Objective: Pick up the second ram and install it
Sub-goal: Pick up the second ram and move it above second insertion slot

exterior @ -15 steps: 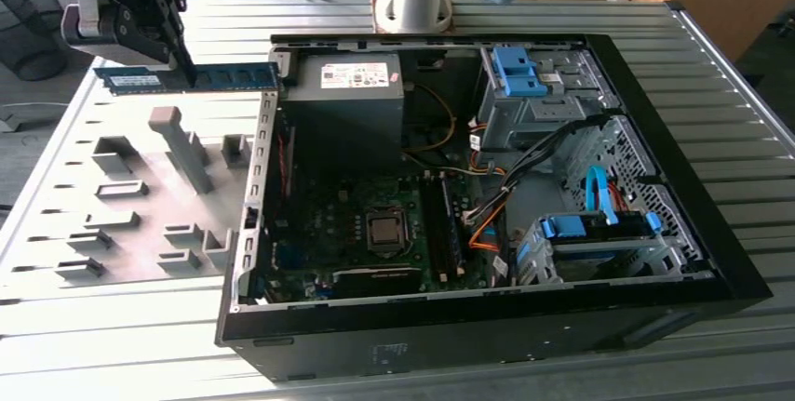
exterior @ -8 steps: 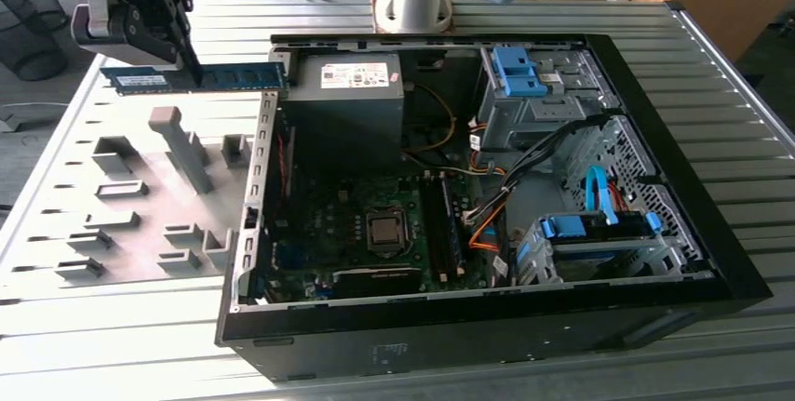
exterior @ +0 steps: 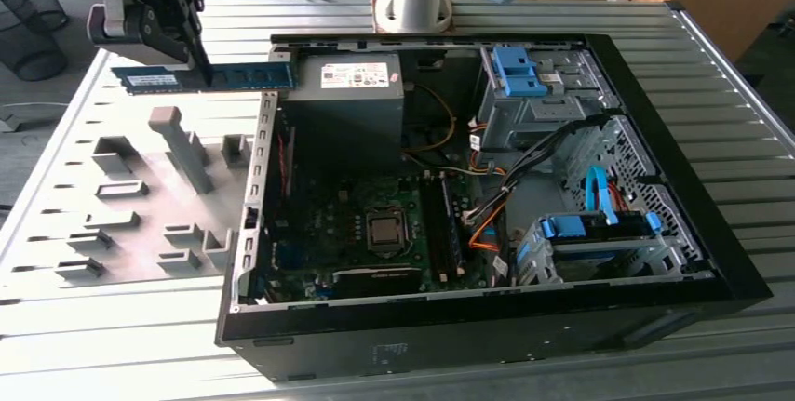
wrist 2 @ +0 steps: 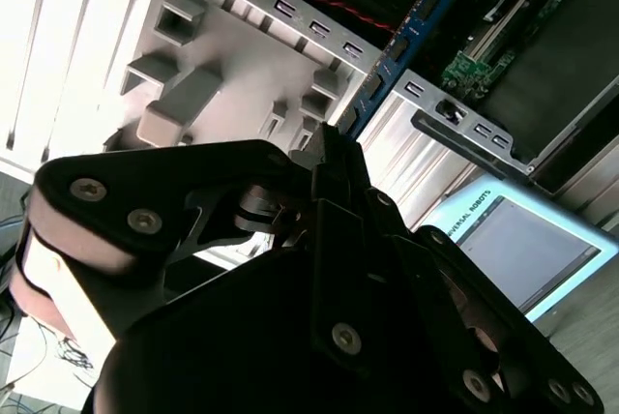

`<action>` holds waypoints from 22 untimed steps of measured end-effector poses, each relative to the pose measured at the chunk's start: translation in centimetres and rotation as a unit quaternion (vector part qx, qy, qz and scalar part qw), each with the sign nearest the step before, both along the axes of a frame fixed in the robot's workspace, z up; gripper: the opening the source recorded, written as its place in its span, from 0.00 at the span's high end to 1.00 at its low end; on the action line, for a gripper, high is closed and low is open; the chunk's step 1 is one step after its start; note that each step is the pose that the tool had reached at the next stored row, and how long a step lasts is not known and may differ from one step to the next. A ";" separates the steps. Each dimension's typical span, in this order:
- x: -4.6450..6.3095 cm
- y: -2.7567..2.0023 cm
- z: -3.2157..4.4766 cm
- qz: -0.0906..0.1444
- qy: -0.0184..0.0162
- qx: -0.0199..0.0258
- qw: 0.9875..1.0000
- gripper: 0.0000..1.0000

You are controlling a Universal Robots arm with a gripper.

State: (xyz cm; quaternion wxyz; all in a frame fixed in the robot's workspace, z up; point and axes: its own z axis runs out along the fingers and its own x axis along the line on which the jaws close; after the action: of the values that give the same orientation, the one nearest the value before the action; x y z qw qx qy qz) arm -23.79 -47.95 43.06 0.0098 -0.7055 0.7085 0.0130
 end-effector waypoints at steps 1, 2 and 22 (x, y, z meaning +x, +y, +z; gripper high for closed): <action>0.1 0.00 0.00 0.000 0.000 0.000 1.000 0.86; 0.3 0.00 0.00 0.000 0.000 0.000 1.000 0.86; 4.0 0.00 -0.01 0.000 0.000 0.000 1.000 0.86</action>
State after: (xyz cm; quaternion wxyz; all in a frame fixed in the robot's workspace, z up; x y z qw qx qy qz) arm -19.83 -47.95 43.05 0.0097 -0.7055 0.7085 0.0130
